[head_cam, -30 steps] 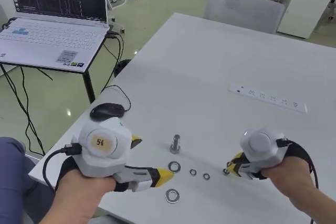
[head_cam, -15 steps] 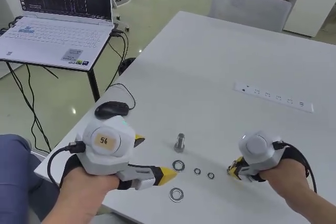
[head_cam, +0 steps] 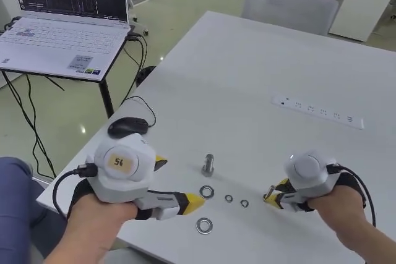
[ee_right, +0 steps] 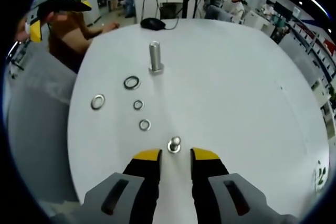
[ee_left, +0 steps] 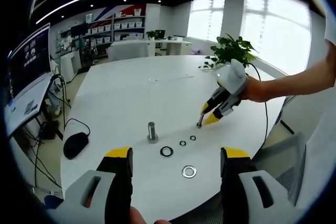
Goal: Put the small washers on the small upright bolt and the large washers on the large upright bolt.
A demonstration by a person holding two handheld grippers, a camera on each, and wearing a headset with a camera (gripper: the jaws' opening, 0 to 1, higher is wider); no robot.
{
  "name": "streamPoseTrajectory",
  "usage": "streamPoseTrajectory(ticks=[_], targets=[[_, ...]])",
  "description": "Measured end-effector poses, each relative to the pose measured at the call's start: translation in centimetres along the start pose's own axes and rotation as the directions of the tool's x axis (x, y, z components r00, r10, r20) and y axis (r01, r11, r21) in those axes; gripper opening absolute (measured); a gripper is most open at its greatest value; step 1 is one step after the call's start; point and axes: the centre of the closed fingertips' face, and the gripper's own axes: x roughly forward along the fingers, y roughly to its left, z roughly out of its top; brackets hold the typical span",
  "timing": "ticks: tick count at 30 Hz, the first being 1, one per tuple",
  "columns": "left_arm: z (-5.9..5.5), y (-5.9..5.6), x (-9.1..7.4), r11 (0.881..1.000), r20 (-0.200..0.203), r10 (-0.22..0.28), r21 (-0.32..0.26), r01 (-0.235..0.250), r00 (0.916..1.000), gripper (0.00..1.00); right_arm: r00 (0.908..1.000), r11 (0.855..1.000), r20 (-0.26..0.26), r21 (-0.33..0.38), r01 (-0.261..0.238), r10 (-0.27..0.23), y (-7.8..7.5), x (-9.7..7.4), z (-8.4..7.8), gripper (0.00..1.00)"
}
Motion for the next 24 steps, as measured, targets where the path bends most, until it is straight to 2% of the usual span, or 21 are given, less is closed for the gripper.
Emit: streamPoseTrajectory(ticks=[4, 10, 15, 18, 22, 24], targets=[[0.1, 0.0, -0.2, 1.000, 0.005, 0.000, -0.001, 0.000, 1.0000, 0.67, 0.9992, 0.999, 0.038, 0.039, 0.011, -0.012, 0.6, -1.0, -0.5, 0.24], [-0.1, 0.0, -0.5, 1.000, 0.005, 0.004, -0.004, -0.004, 1.0000, 0.67, 0.9997, 0.997, 0.021, 0.071, 0.009, -0.010, 2.3, -1.6, -2.7, 0.25], [-0.3, 0.2, -0.9, 1.000, 0.008, 0.010, -0.007, -0.010, 0.9999, 0.67, 0.9998, 0.995, 0.017, 0.104, -0.013, 0.012, 4.2, -1.3, -4.3, 0.25], [-0.3, 0.2, -0.9, 1.000, 0.011, 0.013, -0.009, -0.013, 0.9998, 0.67, 0.9994, 0.993, 0.017, 0.110, -0.032, 0.030, 5.3, -0.9, -4.4, 0.25], [-0.3, 0.0, -1.0, 1.000, 0.011, 0.012, -0.006, -0.012, 0.9999, 0.67, 0.9972, 0.990, 0.024, 0.117, -0.074, 0.071, 7.2, 0.1, -3.9, 0.24], [-0.3, 0.0, -1.1, 1.000, 0.011, 0.012, -0.005, -0.012, 0.9999, 0.67, 0.9967, 0.991, 0.025, 0.111, -0.080, 0.078, 7.6, 0.6, -3.7, 0.25]])
